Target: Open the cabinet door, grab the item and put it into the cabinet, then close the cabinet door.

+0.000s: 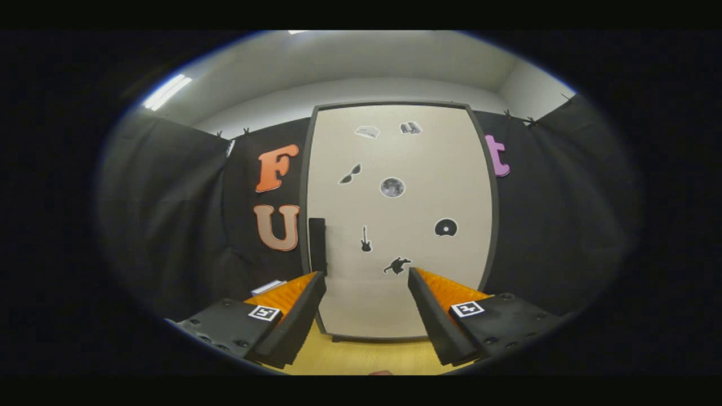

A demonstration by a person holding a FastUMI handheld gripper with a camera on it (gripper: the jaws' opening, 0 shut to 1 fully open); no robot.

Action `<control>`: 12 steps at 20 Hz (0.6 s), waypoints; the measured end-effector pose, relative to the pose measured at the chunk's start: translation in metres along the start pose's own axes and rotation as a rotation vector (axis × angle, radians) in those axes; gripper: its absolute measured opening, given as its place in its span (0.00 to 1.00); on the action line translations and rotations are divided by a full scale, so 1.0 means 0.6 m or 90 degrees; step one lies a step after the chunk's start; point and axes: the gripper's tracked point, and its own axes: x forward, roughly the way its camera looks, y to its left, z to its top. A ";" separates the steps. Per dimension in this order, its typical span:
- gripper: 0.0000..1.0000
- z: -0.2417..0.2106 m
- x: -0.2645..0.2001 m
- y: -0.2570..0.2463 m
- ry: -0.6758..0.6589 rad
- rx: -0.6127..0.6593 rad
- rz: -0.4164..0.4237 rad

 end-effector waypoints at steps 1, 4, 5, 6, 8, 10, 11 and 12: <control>0.95 0.000 -0.004 -0.002 0.000 0.000 -0.001; 0.95 -0.001 -0.013 -0.011 0.000 0.002 -0.017; 0.95 0.001 -0.015 -0.016 -0.002 0.001 -0.026; 0.94 0.002 -0.017 -0.020 -0.004 0.000 -0.033; 0.94 0.001 -0.020 -0.023 -0.001 -0.004 -0.036; 0.95 0.003 -0.023 -0.029 -0.003 -0.011 -0.044; 0.94 0.003 -0.024 -0.033 -0.003 -0.013 -0.048; 0.94 0.003 -0.025 -0.033 -0.003 -0.014 -0.050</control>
